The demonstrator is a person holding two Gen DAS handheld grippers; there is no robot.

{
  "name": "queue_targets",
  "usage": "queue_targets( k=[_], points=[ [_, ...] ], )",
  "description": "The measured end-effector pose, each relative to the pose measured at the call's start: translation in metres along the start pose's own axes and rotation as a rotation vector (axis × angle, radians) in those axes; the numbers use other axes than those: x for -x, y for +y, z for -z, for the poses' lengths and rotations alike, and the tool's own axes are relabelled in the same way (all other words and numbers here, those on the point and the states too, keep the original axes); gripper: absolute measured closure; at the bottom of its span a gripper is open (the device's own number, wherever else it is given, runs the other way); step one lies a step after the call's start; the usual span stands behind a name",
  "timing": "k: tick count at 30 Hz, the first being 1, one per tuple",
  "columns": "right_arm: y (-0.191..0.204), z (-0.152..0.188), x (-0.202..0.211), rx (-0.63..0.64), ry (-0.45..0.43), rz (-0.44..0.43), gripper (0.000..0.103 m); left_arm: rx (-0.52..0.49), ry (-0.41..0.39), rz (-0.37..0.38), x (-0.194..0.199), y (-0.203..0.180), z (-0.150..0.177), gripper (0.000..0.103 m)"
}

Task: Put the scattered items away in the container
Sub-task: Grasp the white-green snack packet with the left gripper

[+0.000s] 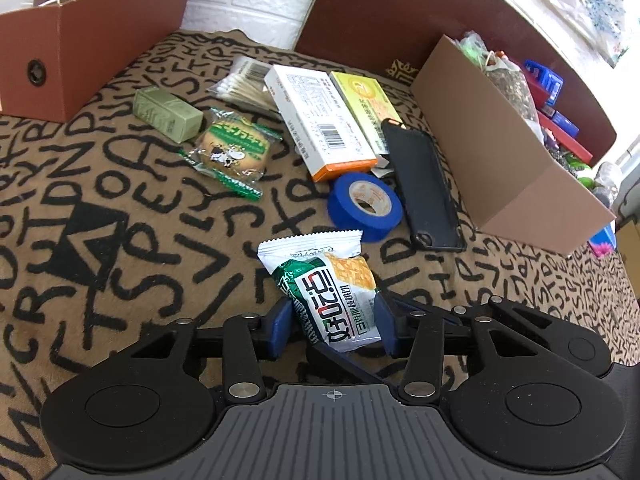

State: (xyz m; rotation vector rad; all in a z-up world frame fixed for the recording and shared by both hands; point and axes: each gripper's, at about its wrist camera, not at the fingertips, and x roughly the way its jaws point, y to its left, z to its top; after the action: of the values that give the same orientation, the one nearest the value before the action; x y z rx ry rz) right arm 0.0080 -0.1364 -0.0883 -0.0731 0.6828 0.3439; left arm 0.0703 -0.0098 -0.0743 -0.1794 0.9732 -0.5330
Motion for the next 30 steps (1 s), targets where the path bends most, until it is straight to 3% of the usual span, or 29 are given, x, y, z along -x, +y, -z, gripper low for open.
queue_targets(
  k=[1, 4, 7, 9, 12, 15, 21, 30],
  points=[
    [0.0012, -0.0002, -0.0004, -0.004, -0.002, 0.005, 0.042, 0.009, -0.004, -0.002, -0.0002, 0.0011, -0.0003, 0.036],
    [0.0041, -0.0025, -0.0011, -0.003, -0.006, 0.014, 0.040, 0.016, -0.009, -0.002, -0.0005, 0.0022, -0.0015, 0.036],
    [0.0036, -0.0048, -0.0031, -0.012, -0.009, 0.019, 0.040, 0.007, -0.003, 0.004, -0.0018, 0.0024, -0.0019, 0.047],
    [0.0023, -0.0052, -0.0047, -0.023, -0.006, 0.020, 0.039, 0.008, -0.004, 0.003, -0.0022, 0.0022, -0.0018, 0.046],
    [0.0020, -0.0044, -0.0068, -0.023, 0.000, 0.026, 0.040, 0.011, -0.009, 0.003, -0.0032, 0.0027, -0.0017, 0.038],
    [0.0016, -0.0045, -0.0073, -0.024, 0.004, 0.031, 0.042, -0.002, -0.005, 0.003, -0.0037, 0.0015, -0.0017, 0.046],
    [0.0010, -0.0043, -0.0087, -0.036, 0.009, 0.033, 0.040, -0.002, -0.007, 0.006, -0.0038, 0.0012, -0.0012, 0.043],
    [0.0030, -0.0052, -0.0062, -0.030, 0.020, 0.035, 0.048, -0.004, -0.006, 0.005, -0.0009, 0.0016, 0.0002, 0.055]
  ],
)
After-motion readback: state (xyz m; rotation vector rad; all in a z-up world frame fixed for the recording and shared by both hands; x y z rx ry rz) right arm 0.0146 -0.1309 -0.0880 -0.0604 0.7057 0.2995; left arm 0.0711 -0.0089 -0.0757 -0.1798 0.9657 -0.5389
